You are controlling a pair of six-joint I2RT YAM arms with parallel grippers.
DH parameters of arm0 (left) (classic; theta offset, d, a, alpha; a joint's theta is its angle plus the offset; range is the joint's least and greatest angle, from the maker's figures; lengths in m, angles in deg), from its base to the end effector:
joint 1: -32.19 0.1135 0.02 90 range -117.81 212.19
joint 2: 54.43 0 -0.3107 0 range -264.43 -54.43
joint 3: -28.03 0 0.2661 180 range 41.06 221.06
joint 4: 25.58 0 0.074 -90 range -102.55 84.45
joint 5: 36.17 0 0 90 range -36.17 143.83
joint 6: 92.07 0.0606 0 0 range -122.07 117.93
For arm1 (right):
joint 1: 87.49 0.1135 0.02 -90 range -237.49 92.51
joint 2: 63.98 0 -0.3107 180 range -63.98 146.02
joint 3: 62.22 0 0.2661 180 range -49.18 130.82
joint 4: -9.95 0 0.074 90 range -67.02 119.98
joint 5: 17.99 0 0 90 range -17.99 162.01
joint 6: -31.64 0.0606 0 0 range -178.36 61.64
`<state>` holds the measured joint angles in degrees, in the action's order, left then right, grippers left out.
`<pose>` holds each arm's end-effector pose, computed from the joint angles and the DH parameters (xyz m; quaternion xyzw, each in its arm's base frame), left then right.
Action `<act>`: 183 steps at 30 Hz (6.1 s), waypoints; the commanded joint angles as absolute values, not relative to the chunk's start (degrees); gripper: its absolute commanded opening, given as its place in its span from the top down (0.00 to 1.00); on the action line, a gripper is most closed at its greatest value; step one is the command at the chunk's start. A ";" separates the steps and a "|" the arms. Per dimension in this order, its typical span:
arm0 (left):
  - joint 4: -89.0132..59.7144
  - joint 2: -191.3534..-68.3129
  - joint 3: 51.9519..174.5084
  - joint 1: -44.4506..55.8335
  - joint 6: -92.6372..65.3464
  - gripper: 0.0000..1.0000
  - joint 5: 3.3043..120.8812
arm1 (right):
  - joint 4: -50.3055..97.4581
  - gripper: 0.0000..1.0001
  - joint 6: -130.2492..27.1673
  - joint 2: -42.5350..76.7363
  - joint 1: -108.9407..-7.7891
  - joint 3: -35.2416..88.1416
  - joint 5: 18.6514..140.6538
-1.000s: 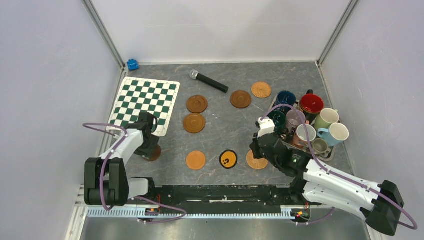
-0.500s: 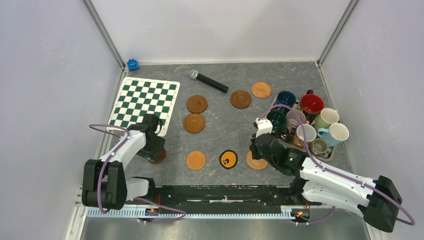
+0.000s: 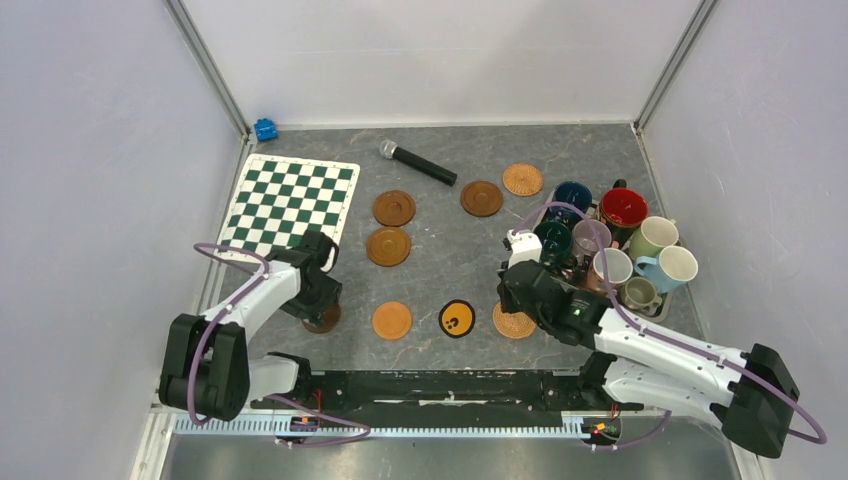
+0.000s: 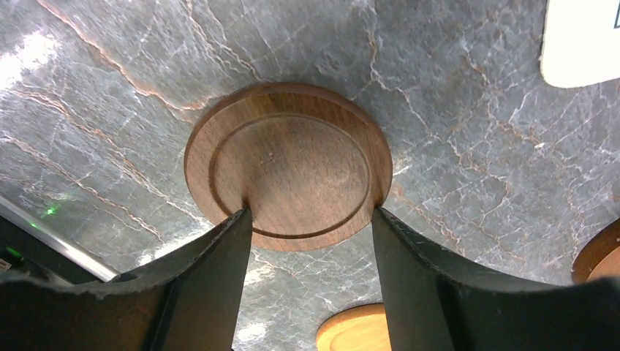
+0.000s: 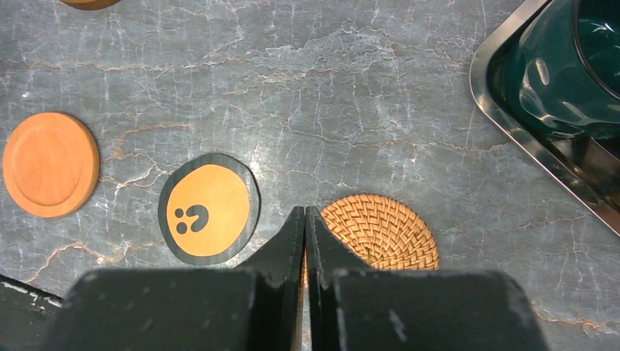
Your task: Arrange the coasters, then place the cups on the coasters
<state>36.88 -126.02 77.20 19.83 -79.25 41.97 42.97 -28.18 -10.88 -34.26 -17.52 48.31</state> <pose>0.1783 -0.0263 0.1740 -0.5365 0.8364 0.0420 0.1042 0.1355 0.1407 0.2374 -0.0955 0.8909 0.1281 0.4251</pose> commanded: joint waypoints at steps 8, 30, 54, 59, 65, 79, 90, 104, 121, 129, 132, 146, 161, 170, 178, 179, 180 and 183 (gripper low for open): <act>37.53 -128.70 75.24 14.73 -84.15 0.32 48.19 | 41.87 1.00 -29.00 -10.01 -34.39 -13.59 44.98; 26.09 -118.37 88.74 9.61 -51.46 0.18 48.68 | 39.32 1.00 -27.98 -3.21 -34.41 -6.39 47.58; -6.08 -144.54 93.09 9.73 -42.80 0.31 66.30 | 26.78 1.00 -38.88 29.86 -55.38 18.51 54.72; -5.46 -149.29 92.26 9.63 -43.22 0.32 66.42 | 25.48 1.00 -39.84 38.60 -59.43 22.08 55.95; -3.63 -150.44 90.57 8.92 -43.78 0.31 66.77 | 24.29 1.00 -41.21 46.10 -62.76 25.44 60.39; -2.78 -147.60 84.17 7.57 -46.71 0.28 65.43 | 20.72 1.00 -44.32 55.52 -64.55 31.25 65.33; 0.33 -143.38 91.79 7.65 -44.46 0.28 72.36 | 21.67 1.00 -43.48 55.74 -64.47 27.74 71.47; 9.69 -142.41 101.03 10.72 -35.72 0.27 75.05 | 18.18 1.00 -42.40 42.60 -58.87 9.09 71.83; 22.59 -125.26 103.93 12.06 -20.41 0.21 62.14 | 17.87 1.00 -39.69 33.74 -47.69 -4.27 64.10; 19.89 -125.93 100.19 12.06 -25.61 0.24 65.31 | 17.62 1.00 -39.56 32.28 -47.06 -4.90 66.21; 17.98 -128.57 98.94 12.07 -29.00 0.26 67.41 | 17.68 1.00 -39.21 32.11 -47.02 -4.19 66.31; -1.51 -147.79 96.43 12.93 -39.87 0.42 71.56 | 15.38 1.00 -37.23 29.20 -46.55 -7.39 68.07; -3.50 -151.61 92.01 12.58 -40.68 0.41 70.78 | 15.55 1.00 -37.86 27.49 -46.53 -4.69 68.67; -3.40 -150.52 87.10 10.35 -41.74 0.40 70.15 | 18.02 1.00 -40.33 28.16 -46.63 0.82 64.23; -3.49 -148.28 85.05 8.86 -43.34 0.40 70.14 | 19.15 1.00 -40.67 29.69 -47.32 5.60 62.99; -3.49 -147.80 84.71 8.68 -43.59 0.40 69.95 | 19.19 1.00 -40.60 29.62 -47.43 5.94 62.89; -3.48 -147.28 84.50 8.56 -43.79 0.40 69.79 | 19.25 1.00 -40.69 29.55 -47.48 6.14 62.88; -3.32 -146.19 83.75 8.19 -44.35 0.40 69.52 | 19.60 1.00 -40.63 29.45 -47.58 6.27 62.92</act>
<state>-8.38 -147.26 86.38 9.34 -42.01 70.43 19.19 -39.96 29.49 -47.24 4.07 64.15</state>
